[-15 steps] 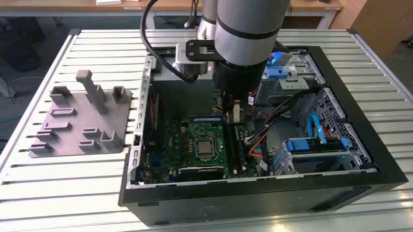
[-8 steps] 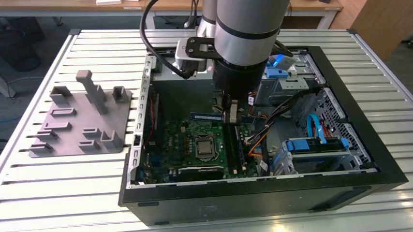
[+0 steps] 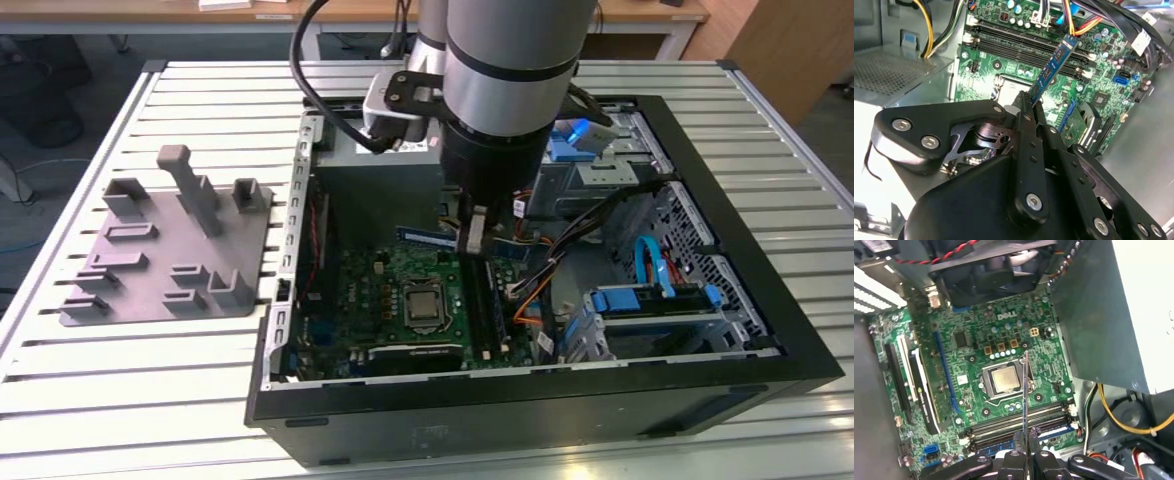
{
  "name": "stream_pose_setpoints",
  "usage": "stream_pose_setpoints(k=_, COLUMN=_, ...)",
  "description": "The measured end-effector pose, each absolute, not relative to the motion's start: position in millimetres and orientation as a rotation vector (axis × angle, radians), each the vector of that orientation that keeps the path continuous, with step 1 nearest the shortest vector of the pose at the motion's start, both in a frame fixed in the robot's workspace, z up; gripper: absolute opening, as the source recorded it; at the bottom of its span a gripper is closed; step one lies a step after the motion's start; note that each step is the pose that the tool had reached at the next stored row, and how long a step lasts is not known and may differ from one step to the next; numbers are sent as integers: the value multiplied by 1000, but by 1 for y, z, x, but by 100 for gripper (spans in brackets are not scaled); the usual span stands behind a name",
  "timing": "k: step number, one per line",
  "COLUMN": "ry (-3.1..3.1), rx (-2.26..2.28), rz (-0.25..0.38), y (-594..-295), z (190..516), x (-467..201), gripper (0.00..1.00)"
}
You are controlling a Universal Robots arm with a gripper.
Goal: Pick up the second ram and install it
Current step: 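Insert the second ram into the second slot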
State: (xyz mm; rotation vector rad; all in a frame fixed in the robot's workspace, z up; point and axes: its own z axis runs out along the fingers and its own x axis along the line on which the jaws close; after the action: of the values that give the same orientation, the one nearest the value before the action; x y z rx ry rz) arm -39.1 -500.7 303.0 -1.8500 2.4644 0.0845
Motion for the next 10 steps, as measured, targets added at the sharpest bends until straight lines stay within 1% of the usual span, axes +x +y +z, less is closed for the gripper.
stream_pose_setpoints(k=10, ry=2559, rx=-1711, rz=79, y=-501, z=303, x=-39, gripper=14)
